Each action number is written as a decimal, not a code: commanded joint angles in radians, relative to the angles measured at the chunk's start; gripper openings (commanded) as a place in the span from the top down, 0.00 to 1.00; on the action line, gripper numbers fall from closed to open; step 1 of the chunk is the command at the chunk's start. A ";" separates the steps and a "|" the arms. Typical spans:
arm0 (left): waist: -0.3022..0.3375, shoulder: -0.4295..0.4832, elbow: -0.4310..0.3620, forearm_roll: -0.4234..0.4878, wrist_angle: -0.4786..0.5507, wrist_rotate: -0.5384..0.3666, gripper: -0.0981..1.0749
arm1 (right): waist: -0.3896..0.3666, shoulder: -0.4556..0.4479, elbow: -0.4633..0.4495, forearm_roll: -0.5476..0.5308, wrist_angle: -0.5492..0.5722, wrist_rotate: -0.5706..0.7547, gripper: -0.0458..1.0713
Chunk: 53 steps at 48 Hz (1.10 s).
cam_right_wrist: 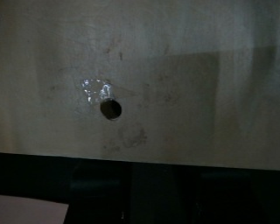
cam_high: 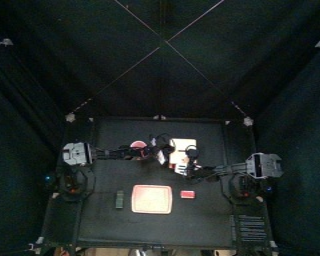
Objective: Open drawer
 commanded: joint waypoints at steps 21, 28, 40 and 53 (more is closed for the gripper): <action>0.015 0.002 -0.025 0.002 0.051 0.002 0.40 | 0.009 -0.012 -0.005 0.003 -0.054 0.000 0.52; 0.017 0.005 -0.025 0.000 0.051 0.000 0.40 | 0.031 -0.012 0.002 0.017 -0.054 0.003 0.52; 0.020 0.009 -0.026 0.000 0.051 0.000 0.40 | 0.057 -0.014 0.018 0.038 -0.054 -0.002 0.52; 0.021 0.009 -0.026 0.000 0.051 0.000 0.40 | 0.095 -0.015 0.026 0.069 -0.054 -0.003 0.52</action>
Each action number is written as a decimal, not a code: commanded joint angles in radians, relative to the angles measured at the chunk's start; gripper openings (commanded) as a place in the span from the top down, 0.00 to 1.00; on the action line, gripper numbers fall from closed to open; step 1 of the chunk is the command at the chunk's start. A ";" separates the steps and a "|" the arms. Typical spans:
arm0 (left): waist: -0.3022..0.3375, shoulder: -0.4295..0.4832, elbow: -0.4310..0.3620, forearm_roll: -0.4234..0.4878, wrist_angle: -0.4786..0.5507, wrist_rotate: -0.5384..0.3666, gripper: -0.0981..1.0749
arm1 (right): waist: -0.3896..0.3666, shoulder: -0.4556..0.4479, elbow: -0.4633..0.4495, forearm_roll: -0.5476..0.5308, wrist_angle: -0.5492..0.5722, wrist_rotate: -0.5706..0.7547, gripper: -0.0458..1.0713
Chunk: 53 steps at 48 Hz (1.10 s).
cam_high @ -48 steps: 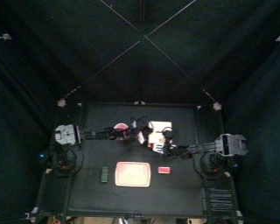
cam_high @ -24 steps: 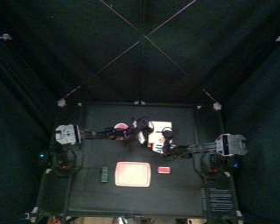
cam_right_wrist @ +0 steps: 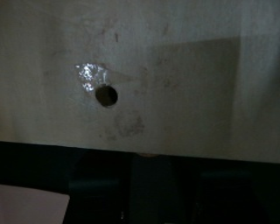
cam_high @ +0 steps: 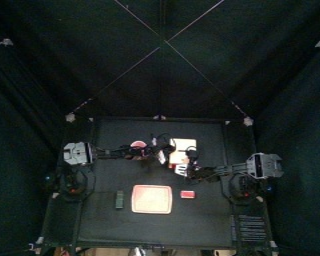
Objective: Open drawer
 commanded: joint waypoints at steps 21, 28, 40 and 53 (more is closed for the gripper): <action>0.012 0.000 -0.008 0.000 0.009 -0.002 0.40 | 0.098 -0.008 -0.002 0.072 0.002 0.005 0.52; 0.012 0.000 -0.008 0.000 0.009 -0.002 0.40 | 0.120 -0.008 -0.003 0.101 0.002 0.006 0.52; 0.012 0.000 -0.008 0.000 0.009 -0.002 0.40 | 0.150 -0.008 -0.009 0.137 0.002 0.008 0.52; 0.012 0.000 -0.008 0.000 0.009 -0.003 0.40 | 0.175 -0.003 -0.011 0.161 0.003 0.006 0.52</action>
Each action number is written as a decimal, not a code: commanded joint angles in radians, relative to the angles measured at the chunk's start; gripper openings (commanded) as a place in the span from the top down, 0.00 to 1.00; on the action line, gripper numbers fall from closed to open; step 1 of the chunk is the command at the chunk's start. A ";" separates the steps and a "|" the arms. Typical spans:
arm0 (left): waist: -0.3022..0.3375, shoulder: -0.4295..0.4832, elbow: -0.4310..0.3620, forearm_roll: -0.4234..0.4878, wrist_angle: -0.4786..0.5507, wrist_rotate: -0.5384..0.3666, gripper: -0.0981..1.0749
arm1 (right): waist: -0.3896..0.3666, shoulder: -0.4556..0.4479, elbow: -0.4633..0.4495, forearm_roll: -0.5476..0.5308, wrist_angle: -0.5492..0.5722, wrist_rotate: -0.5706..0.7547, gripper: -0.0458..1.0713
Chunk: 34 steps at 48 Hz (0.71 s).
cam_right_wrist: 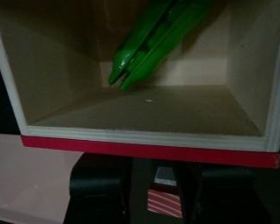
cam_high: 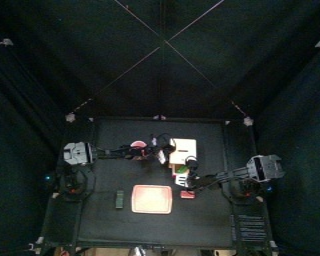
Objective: Open drawer
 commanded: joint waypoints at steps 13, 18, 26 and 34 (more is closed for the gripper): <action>0.009 -0.003 -0.006 0.000 0.009 -0.002 0.40 | 0.044 0.003 -0.020 0.035 -0.005 0.000 0.52; 0.008 -0.003 -0.006 0.000 0.009 -0.002 0.40 | 0.049 0.006 -0.021 0.037 -0.003 0.000 0.52; 0.008 -0.003 -0.006 0.000 0.009 0.000 0.40 | 0.054 0.008 -0.021 0.044 -0.006 0.002 0.52; 0.009 -0.003 -0.006 0.000 0.009 -0.002 0.40 | 0.058 0.012 -0.032 0.049 -0.006 0.000 0.52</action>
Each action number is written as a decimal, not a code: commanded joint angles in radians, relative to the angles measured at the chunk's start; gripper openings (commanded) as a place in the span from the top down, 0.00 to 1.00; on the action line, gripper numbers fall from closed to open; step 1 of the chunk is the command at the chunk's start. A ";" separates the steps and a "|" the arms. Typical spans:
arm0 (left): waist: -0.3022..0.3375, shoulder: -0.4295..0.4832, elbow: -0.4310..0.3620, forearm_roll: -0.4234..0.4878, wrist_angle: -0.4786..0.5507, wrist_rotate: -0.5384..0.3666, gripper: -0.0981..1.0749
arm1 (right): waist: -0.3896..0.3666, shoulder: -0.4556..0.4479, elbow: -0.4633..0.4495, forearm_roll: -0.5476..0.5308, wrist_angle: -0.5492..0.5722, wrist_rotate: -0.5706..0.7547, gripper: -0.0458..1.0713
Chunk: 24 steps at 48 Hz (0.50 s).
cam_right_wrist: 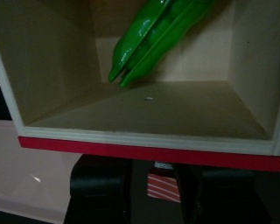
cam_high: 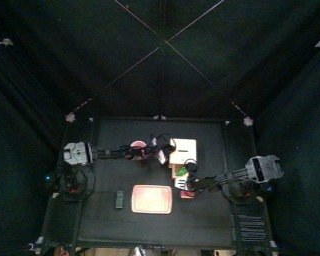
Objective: Open drawer
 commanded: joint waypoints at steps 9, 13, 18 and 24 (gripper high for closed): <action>0.008 -0.003 -0.006 -0.002 0.011 -0.002 0.40 | 0.040 -0.002 -0.017 0.020 -0.008 -0.003 0.52; 0.009 -0.003 -0.006 -0.002 0.009 0.000 0.40 | 0.043 -0.002 -0.018 0.023 -0.008 -0.003 0.52; 0.009 -0.003 -0.006 -0.002 0.009 0.000 0.40 | 0.046 -0.002 -0.018 0.028 -0.008 -0.003 0.52; 0.008 -0.003 -0.006 -0.002 0.009 -0.002 0.40 | 0.052 0.000 -0.021 0.029 -0.008 -0.003 0.52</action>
